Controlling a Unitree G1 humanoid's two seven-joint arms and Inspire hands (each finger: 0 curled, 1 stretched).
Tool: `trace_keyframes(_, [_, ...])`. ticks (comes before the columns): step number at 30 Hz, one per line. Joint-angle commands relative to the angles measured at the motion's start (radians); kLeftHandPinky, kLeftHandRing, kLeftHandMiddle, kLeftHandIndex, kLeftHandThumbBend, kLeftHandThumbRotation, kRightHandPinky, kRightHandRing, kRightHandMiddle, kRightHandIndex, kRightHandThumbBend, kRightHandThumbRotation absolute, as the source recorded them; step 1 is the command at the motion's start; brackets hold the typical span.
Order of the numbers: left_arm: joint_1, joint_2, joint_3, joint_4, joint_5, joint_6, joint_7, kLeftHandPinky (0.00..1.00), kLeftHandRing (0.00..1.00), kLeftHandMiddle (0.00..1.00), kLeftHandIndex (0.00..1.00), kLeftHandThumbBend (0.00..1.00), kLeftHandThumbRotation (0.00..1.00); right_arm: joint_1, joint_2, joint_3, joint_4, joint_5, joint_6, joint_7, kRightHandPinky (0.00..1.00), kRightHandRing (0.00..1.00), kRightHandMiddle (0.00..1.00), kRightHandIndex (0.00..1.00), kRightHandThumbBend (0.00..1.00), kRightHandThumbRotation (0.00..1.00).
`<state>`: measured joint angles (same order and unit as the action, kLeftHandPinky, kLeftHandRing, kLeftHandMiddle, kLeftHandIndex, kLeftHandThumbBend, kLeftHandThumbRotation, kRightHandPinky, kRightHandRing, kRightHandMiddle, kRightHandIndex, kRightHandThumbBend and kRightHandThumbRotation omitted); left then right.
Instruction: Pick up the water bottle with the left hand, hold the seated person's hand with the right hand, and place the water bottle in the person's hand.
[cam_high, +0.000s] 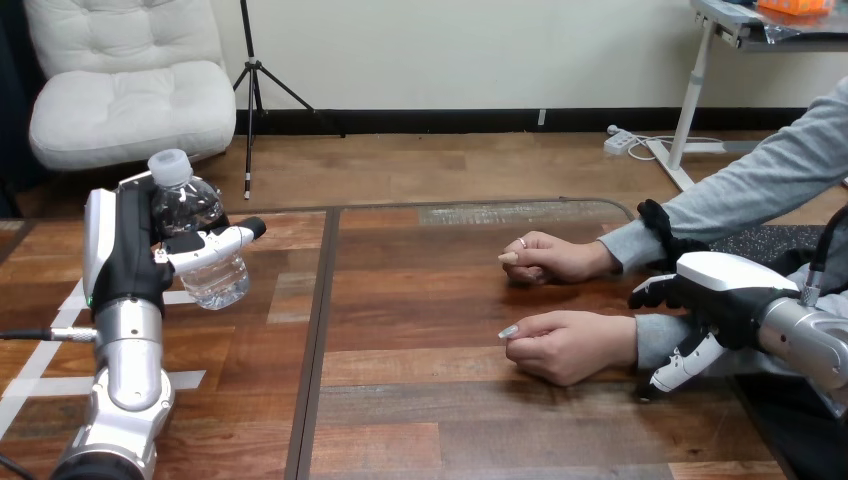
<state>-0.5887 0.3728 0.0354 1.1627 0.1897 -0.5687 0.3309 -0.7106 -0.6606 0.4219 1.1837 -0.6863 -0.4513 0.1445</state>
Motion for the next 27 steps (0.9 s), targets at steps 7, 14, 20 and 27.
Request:
trace_keyframes(7, [-0.045, 0.007, 0.014, -0.06, -0.008, -0.029, 0.004, 0.37, 0.43, 0.46, 0.45, 0.73, 0.0, -0.074, 0.02, 0.035, 0.01, -0.027, 0.015, -0.048, 0.74, 0.84, 0.84, 0.82, 1.0, 0.36])
trace_keyframes(14, [-0.045, 0.006, 0.014, -0.062, -0.008, -0.029, 0.006, 0.37, 0.43, 0.47, 0.45, 0.73, 0.0, -0.071, 0.03, 0.041, 0.016, -0.029, 0.017, -0.069, 0.71, 0.81, 0.81, 0.8, 1.0, 0.34])
trace_keyframes(20, [-0.042, 0.002, 0.016, -0.078, -0.011, -0.026, 0.004, 0.37, 0.43, 0.46, 0.45, 0.73, 0.0, -0.071, 0.037, 0.053, 0.019, -0.031, 0.016, -0.083, 0.68, 0.78, 0.78, 0.78, 1.0, 0.33])
trace_keyframes(27, [-0.045, 0.006, 0.017, -0.061, -0.012, -0.03, 0.002, 0.37, 0.43, 0.46, 0.45, 0.73, 0.0, -0.072, 0.046, 0.062, 0.025, -0.037, 0.015, -0.096, 0.66, 0.74, 0.76, 0.75, 0.99, 0.31])
